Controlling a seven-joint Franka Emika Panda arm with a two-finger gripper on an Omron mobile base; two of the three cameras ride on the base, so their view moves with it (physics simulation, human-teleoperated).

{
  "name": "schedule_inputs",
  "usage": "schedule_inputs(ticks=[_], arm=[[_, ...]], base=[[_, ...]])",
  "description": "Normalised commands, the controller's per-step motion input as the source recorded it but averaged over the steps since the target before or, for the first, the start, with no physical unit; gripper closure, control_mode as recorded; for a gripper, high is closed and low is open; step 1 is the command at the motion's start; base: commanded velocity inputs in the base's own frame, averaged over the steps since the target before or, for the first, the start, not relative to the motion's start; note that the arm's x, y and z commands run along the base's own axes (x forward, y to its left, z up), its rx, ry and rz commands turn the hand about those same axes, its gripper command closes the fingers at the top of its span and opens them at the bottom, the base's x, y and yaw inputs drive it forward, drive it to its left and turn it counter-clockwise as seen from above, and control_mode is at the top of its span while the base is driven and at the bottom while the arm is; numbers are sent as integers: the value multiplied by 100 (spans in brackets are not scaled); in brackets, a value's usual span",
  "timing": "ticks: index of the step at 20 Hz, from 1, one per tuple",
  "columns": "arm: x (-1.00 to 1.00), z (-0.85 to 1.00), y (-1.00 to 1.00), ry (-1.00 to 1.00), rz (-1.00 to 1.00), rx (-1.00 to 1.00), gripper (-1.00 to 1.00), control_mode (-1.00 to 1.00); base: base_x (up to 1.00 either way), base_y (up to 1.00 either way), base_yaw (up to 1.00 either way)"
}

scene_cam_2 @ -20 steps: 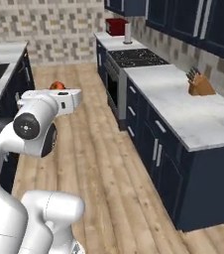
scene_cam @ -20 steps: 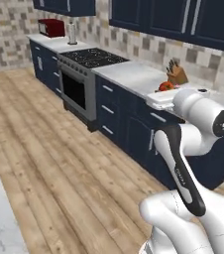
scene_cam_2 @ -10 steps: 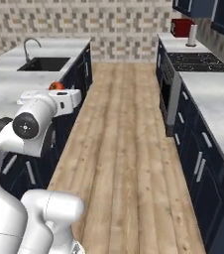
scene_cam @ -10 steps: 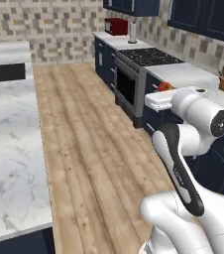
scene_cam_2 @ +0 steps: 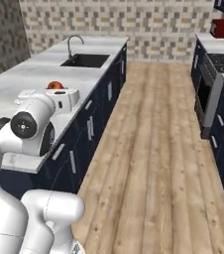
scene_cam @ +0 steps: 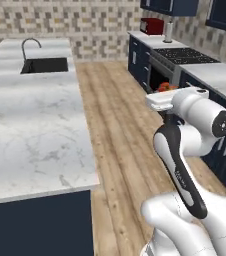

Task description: Retrieve the apple and kiwi from the fridge and place them into the bowl on the dining table.

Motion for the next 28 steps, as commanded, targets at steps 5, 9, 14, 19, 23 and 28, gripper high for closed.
schedule_inputs(ticks=[5,9,14,19,23,28], arm=[[0,0,0,0,0,0,100,100],[0,0,0,0,0,0,100,100],[0,0,0,0,0,0,100,100],[0,0,0,0,0,0,100,100],[0,0,0,0,0,0,100,100],[0,0,0,0,0,0,100,100]], base=[[23,100,2],[7,100,0],[1,100,0],[8,100,0],[17,100,0],[35,100,-9]])
